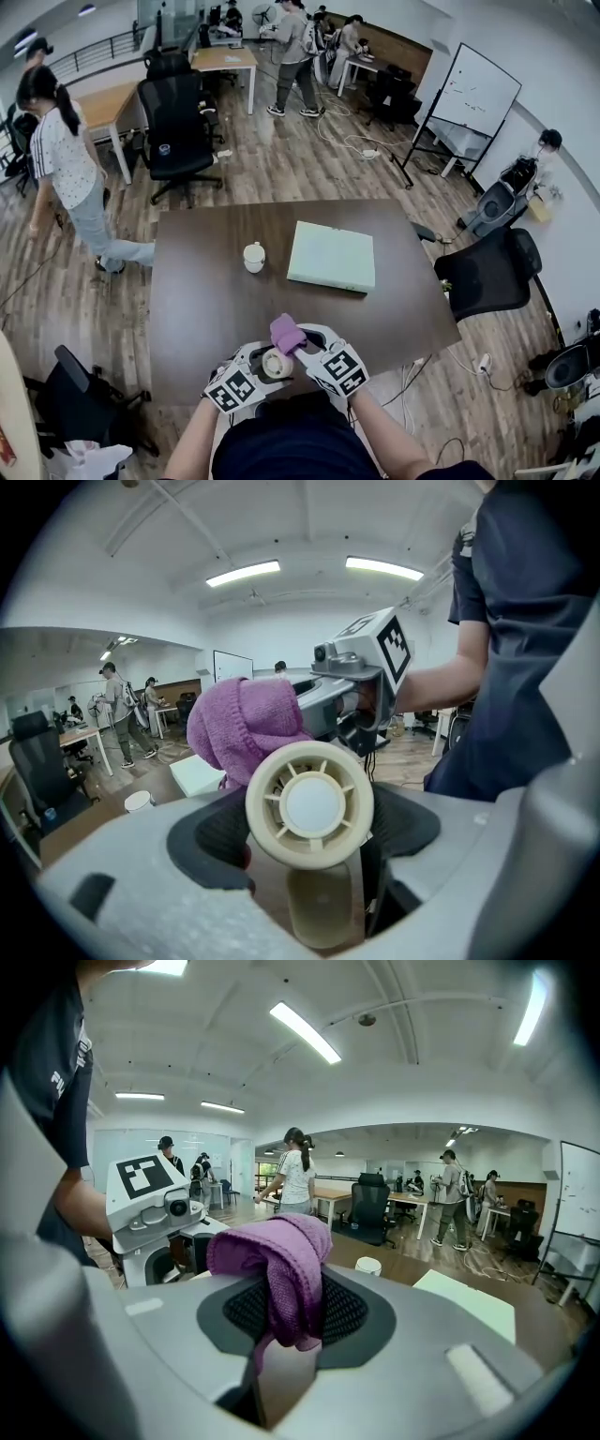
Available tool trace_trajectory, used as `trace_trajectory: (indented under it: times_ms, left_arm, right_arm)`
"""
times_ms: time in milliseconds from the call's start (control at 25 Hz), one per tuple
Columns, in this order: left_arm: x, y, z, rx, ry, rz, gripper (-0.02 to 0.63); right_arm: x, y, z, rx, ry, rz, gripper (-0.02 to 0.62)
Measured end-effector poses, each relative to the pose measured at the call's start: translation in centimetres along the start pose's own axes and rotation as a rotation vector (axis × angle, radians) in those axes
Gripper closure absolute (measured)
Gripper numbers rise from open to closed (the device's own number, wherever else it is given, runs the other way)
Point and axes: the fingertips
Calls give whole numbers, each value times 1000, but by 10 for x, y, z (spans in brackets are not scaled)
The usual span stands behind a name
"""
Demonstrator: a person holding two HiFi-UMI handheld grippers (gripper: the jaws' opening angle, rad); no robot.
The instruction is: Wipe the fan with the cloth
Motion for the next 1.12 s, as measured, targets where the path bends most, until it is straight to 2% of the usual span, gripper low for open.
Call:
trace_trajectory:
  times_ms: [120,240,480,680,840,1120]
  left_arm:
    - [-5,3,-8,-27,26,15,225]
    - [-9,6,-13,-33,56,25,225]
    - [-21,4,-33,-135,199,48,225]
    - [-26,2,-39,-172,254,45,225]
    - [-35,-3,-45,-233,319,47,225]
    - [-49,-5,-57,-259,398,42,225]
  right_arm:
    - [-3,4,-2,35,18,-5,482]
    - [-3,6,-1,27,17,0,482]
    - [-8,12,-9,39,51,19,482]
    - [-11,15,-10,35,65,34,482]
    - [-14,17,-12,60,83,60,482]
    - [-23,17,-21,25,103,84,482]
Point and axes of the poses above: the fingertips, and each gripper's own axes: x forward along the fingers, y to its right, z out of its underside, and after that the axes turned 7 degrees about -y, right-handed
